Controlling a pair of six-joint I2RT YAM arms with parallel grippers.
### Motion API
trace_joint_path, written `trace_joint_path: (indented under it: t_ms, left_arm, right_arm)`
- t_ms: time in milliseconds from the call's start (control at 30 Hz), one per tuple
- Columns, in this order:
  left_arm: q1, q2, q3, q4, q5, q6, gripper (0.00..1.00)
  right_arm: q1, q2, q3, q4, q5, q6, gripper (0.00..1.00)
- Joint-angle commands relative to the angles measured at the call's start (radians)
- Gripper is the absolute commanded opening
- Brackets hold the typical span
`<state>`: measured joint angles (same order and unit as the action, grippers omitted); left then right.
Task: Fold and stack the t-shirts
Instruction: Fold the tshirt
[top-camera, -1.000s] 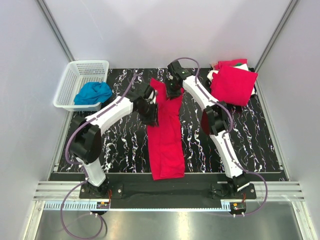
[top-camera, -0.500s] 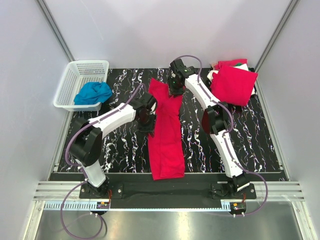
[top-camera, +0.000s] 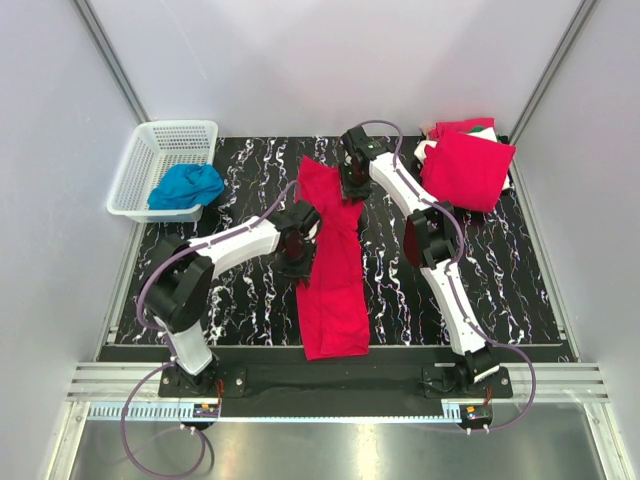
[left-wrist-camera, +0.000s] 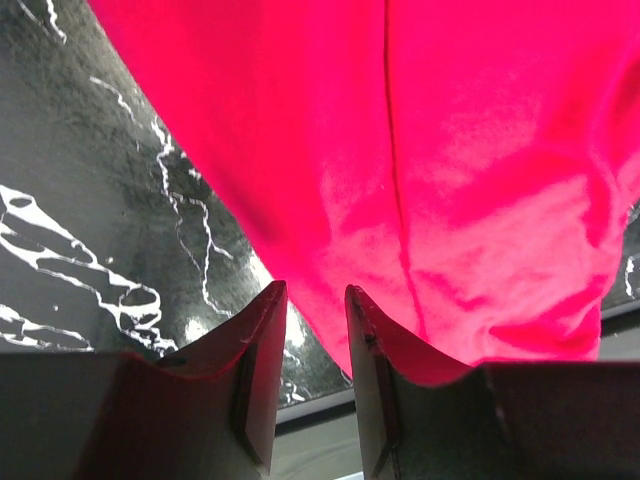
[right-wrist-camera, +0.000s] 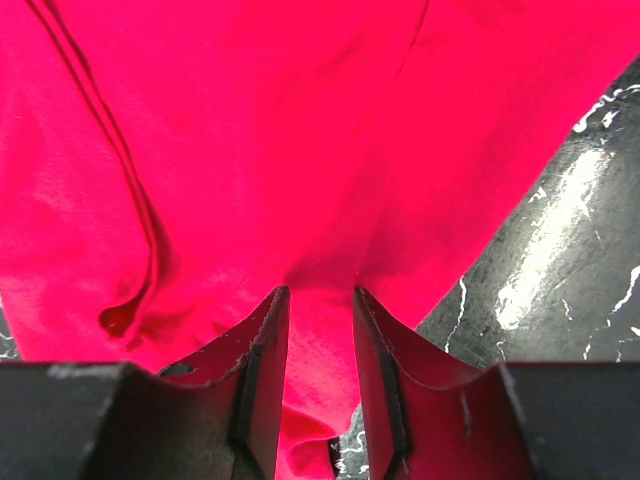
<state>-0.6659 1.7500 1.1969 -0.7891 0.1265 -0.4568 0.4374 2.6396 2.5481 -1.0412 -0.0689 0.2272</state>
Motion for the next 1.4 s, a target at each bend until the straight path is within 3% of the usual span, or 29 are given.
trace_joint_path:
  t_ms: [0, 200, 300, 367, 433, 733, 1333, 1367]
  left_arm:
    - [-0.014, 0.034, -0.002, 0.060, -0.034, -0.010, 0.33]
    - [-0.032, 0.080, -0.008, 0.088, -0.045, -0.008, 0.29]
    - [-0.037, 0.101, -0.011, 0.093, -0.054, -0.013, 0.20]
    - [-0.040, 0.114, -0.013, 0.091, -0.065, -0.013, 0.05]
    - [-0.040, 0.123, -0.014, 0.093, -0.068, -0.014, 0.00]
    - [-0.038, 0.177, 0.004, 0.087, -0.073, -0.017, 0.00]
    - [0.083, 0.361, 0.286, -0.029, -0.082, 0.044, 0.00]
    - [0.088, 0.364, 0.290, -0.032, -0.083, 0.047, 0.00]
  right_arm:
    - [-0.008, 0.019, 0.001, 0.024, 0.018, -0.028, 0.39]
    - [-0.011, 0.052, 0.008, 0.029, 0.035, -0.040, 0.36]
    - [-0.012, 0.072, 0.018, 0.033, 0.041, -0.042, 0.20]
    - [-0.016, 0.082, 0.021, 0.040, 0.053, -0.043, 0.07]
    - [-0.016, 0.094, 0.027, 0.049, 0.061, -0.043, 0.01]
    - [-0.037, 0.180, 0.147, 0.058, 0.063, -0.034, 0.01]
    - [-0.112, 0.220, 0.222, 0.109, 0.011, -0.042, 0.10]
    - [-0.112, 0.220, 0.222, 0.109, 0.008, -0.042, 0.14]
